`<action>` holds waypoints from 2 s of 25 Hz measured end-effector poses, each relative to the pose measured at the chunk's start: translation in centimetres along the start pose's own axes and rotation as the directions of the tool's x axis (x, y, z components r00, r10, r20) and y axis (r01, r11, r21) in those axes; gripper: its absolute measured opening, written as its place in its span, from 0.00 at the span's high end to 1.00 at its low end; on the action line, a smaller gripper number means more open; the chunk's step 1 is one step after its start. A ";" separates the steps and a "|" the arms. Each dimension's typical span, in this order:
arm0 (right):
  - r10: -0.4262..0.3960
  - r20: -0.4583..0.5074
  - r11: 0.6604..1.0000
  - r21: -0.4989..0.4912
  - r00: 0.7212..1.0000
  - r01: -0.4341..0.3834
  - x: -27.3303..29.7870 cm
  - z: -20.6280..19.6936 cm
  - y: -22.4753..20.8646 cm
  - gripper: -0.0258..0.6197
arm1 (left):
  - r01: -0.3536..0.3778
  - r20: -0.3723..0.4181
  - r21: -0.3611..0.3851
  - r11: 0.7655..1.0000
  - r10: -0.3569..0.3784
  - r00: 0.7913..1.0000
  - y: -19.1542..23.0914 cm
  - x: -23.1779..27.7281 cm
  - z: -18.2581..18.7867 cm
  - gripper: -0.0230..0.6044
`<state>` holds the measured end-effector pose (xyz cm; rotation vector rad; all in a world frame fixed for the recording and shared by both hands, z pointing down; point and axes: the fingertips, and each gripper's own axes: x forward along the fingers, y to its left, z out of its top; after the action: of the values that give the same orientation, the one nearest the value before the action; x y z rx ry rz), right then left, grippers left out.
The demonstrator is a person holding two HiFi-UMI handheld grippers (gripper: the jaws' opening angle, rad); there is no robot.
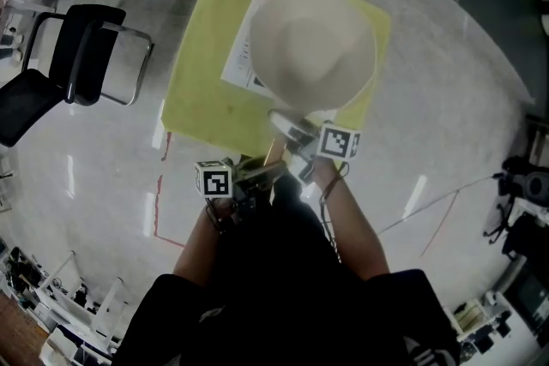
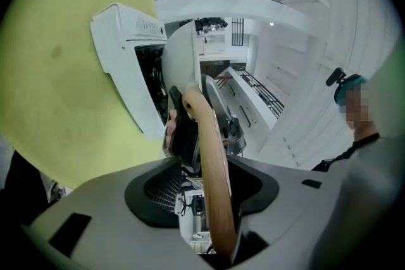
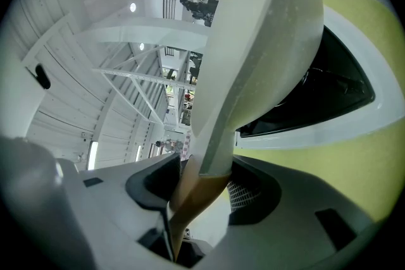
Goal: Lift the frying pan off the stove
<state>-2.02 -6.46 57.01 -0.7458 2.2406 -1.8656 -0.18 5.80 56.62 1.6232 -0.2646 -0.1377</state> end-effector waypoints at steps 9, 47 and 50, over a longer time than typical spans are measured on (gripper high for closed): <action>-0.002 0.000 0.999 -0.033 1.000 0.002 -0.2 -0.1 -0.2 0.60 | 0.037 0.067 0.028 0.999 -0.039 0.997 -1.1 0.5 0.0 0.74; 0.008 -0.019 0.995 -0.096 1.000 -0.010 -2.0 -0.4 4.6 0.58 | 0.046 0.027 0.155 0.987 -0.051 0.998 -6.2 0.6 -1.5 0.72; 0.025 -0.014 0.994 -0.106 1.000 -0.026 -2.3 -0.1 6.0 0.57 | 0.041 0.037 0.163 0.986 -0.047 0.998 -7.6 0.4 -1.4 0.71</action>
<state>-1.77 -4.66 50.81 -0.7191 2.3619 -1.7560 1.25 7.43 49.17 1.7902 -0.2772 -0.1870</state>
